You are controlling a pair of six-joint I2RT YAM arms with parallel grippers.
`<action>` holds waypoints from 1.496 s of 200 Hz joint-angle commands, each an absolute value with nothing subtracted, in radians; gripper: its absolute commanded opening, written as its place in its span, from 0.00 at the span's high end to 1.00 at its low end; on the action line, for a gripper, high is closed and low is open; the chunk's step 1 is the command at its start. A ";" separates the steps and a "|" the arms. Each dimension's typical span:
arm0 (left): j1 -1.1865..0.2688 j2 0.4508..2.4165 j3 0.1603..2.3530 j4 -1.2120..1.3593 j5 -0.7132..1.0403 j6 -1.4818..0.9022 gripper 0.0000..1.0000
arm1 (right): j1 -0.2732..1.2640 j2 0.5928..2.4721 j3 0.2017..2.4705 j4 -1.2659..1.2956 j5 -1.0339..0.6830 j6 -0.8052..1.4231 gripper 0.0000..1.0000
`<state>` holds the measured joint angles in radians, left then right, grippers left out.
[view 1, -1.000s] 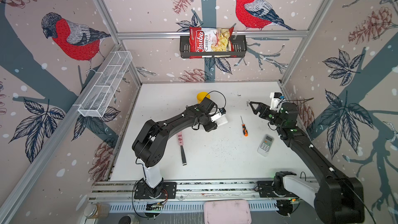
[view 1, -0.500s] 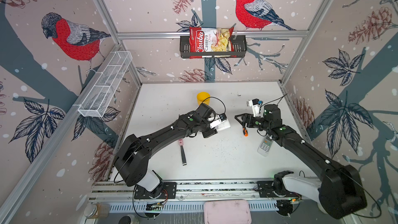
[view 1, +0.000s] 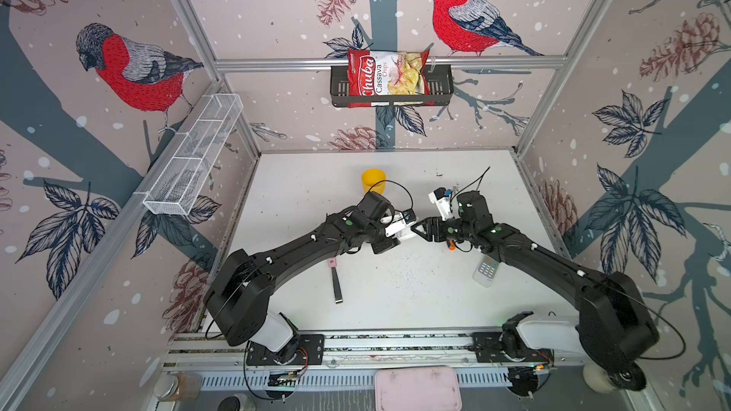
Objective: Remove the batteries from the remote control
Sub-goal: 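Move the right gripper onto the battery-cover end of the remote held by the left gripper, then pull the battery cover off the white remote with the right gripper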
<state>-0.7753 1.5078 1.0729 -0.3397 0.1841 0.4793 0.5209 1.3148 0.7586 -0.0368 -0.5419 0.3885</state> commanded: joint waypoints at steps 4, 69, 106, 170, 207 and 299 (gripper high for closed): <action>-0.775 1.499 1.072 -0.288 0.196 0.491 0.63 | 0.537 1.331 0.775 -0.028 -0.515 0.367 0.41; -0.775 1.510 1.073 -0.287 0.187 0.490 0.63 | 0.549 1.338 0.773 -0.030 -0.484 0.362 0.54; -0.776 1.508 1.074 -0.287 0.176 0.491 0.63 | 0.548 1.340 0.776 -0.038 -0.451 0.352 0.55; -0.776 1.509 1.068 -0.284 0.160 0.493 0.63 | 0.546 1.348 0.777 -0.044 -0.433 0.347 0.66; -0.776 1.514 1.066 -0.284 0.149 0.488 0.63 | 0.546 1.343 0.772 -0.042 -0.427 0.346 0.68; -0.776 1.531 1.058 -0.271 0.101 0.458 0.63 | 0.543 1.327 0.776 -0.052 -0.393 0.336 0.73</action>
<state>-0.7761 1.5242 1.0534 -0.3199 0.1238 0.4717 0.5434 1.3319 0.7738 -0.0189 -0.4477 0.3664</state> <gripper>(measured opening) 0.547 0.280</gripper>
